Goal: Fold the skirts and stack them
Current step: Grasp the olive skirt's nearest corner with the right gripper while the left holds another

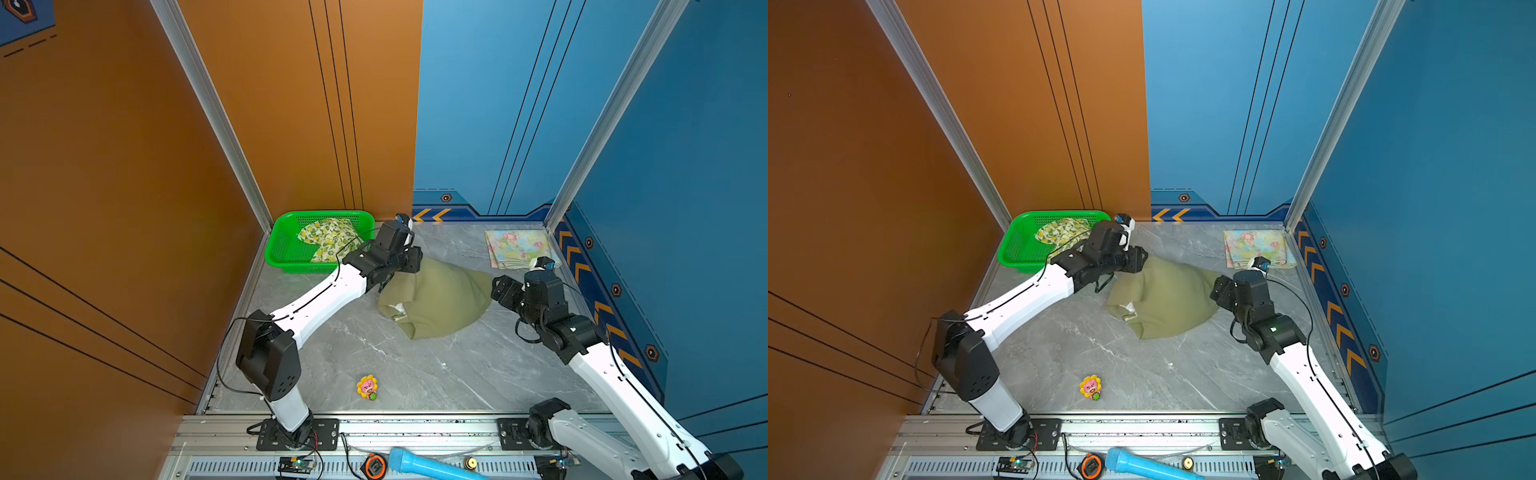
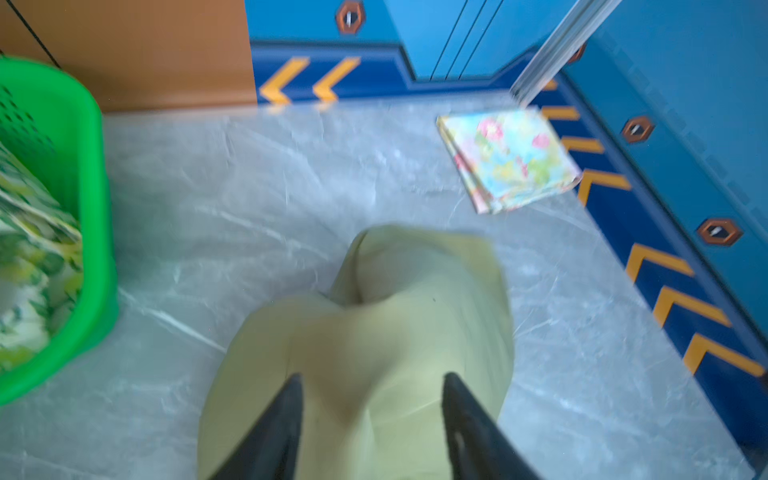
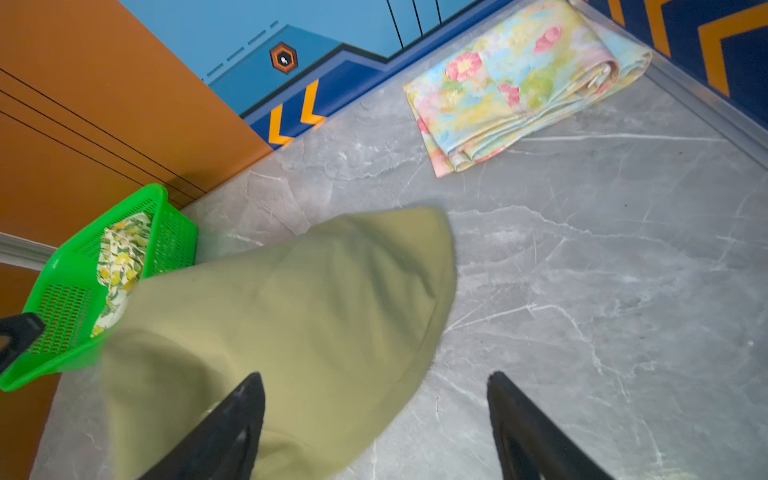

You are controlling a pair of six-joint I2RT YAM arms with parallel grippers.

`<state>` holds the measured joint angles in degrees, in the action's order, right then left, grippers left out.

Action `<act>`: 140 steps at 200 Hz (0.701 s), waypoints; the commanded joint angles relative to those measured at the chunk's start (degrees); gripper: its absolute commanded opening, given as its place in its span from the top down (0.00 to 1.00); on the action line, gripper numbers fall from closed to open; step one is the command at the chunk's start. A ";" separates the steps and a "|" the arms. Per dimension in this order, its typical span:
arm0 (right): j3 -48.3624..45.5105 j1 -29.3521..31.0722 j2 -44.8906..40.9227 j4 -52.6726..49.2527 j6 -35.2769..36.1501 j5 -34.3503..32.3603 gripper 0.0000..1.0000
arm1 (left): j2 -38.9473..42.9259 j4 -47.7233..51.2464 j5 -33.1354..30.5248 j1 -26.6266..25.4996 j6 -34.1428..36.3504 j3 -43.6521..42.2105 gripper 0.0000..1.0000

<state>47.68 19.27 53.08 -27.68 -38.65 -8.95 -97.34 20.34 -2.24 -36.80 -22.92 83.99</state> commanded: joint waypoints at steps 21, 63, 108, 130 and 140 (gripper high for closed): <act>-2.84 7.66 3.74 -7.30 -0.63 1.17 0.16 | 4.73 5.80 -4.36 0.12 0.12 -2.47 0.22; -2.53 20.40 9.57 -6.77 -3.01 -4.03 0.16 | 9.33 12.35 -6.08 2.97 -0.10 -7.64 0.22; -1.16 35.34 19.59 -8.37 -5.63 -9.82 0.16 | 11.86 16.08 -5.38 5.50 -1.07 -12.92 0.21; 1.15 39.97 25.68 -8.49 -6.37 -11.52 0.17 | 11.93 16.74 -4.57 6.63 -1.16 -14.73 0.21; 2.61 41.49 28.56 -8.86 -6.46 -12.15 0.17 | 12.01 16.83 -4.01 7.28 -1.17 -15.38 0.21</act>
<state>46.68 57.69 77.10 -34.02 -43.18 -16.67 -86.43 34.46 -6.81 -30.72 -23.64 70.19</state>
